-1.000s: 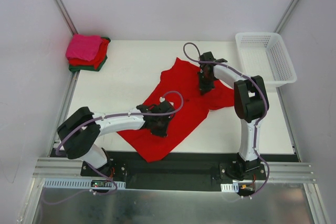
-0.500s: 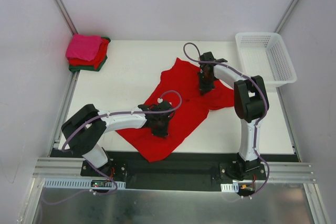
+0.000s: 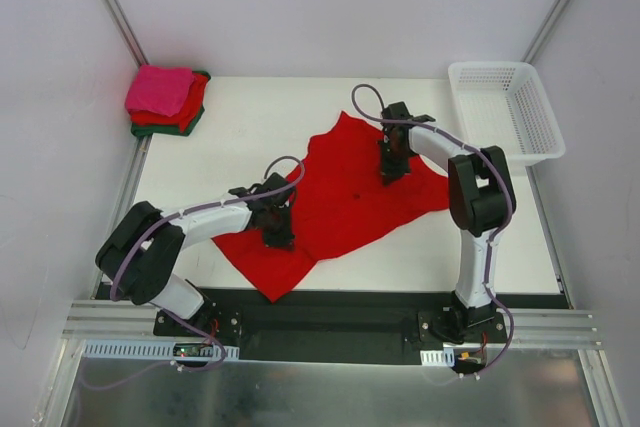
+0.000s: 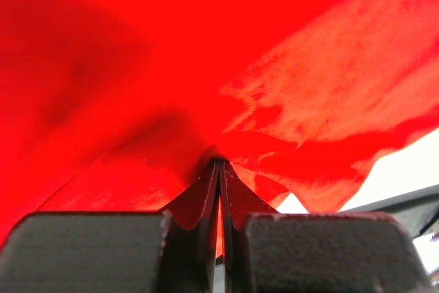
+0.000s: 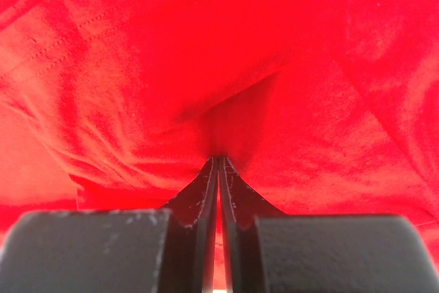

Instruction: Fold and stack the t-shirts

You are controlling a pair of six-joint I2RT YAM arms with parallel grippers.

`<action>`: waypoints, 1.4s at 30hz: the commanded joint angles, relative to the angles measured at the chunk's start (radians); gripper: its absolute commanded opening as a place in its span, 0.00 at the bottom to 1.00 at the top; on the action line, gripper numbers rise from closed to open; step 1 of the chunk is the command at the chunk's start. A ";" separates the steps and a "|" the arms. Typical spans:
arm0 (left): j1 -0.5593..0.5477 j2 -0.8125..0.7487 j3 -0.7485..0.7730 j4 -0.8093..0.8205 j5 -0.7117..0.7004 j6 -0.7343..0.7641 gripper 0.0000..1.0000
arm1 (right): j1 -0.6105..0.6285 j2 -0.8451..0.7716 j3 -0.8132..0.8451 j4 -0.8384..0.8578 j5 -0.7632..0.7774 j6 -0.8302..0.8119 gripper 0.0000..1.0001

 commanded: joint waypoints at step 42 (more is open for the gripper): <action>0.225 -0.169 0.222 -0.208 -0.073 0.318 0.00 | 0.050 -0.420 -0.281 -0.046 0.048 -0.004 0.09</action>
